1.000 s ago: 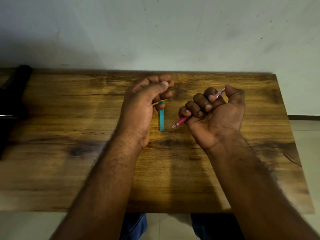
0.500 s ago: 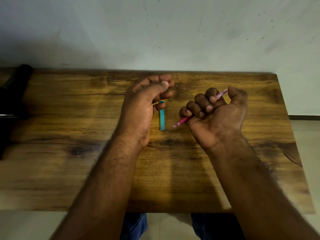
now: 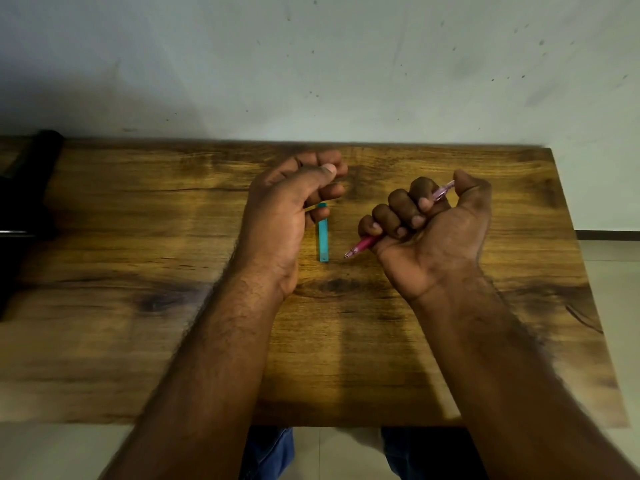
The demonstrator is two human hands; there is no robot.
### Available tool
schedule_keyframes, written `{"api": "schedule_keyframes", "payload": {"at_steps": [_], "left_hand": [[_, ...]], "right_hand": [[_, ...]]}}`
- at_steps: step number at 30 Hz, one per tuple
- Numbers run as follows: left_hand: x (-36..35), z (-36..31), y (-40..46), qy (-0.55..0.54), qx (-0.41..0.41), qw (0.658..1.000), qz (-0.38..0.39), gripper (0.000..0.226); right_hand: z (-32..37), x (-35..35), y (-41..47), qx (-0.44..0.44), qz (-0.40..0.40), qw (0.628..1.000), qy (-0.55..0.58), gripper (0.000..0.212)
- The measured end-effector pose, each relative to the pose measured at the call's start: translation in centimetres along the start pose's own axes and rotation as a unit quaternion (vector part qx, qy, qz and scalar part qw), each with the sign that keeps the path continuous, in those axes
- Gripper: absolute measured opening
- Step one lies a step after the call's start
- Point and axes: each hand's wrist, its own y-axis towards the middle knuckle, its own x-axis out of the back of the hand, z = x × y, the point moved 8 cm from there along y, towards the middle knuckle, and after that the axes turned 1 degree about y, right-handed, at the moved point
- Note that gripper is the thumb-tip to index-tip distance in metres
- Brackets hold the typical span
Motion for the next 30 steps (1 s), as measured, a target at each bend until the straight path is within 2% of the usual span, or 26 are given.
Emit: {"api": "schedule_keyframes", "payload": {"at_steps": [30], "left_hand": [[0.05, -0.02, -0.01, 0.002, -0.002, 1.0, 0.003, 0.025]], "right_hand": [[0.04, 0.1, -0.06, -0.002, -0.012, 1.0, -0.027, 0.053]]}}
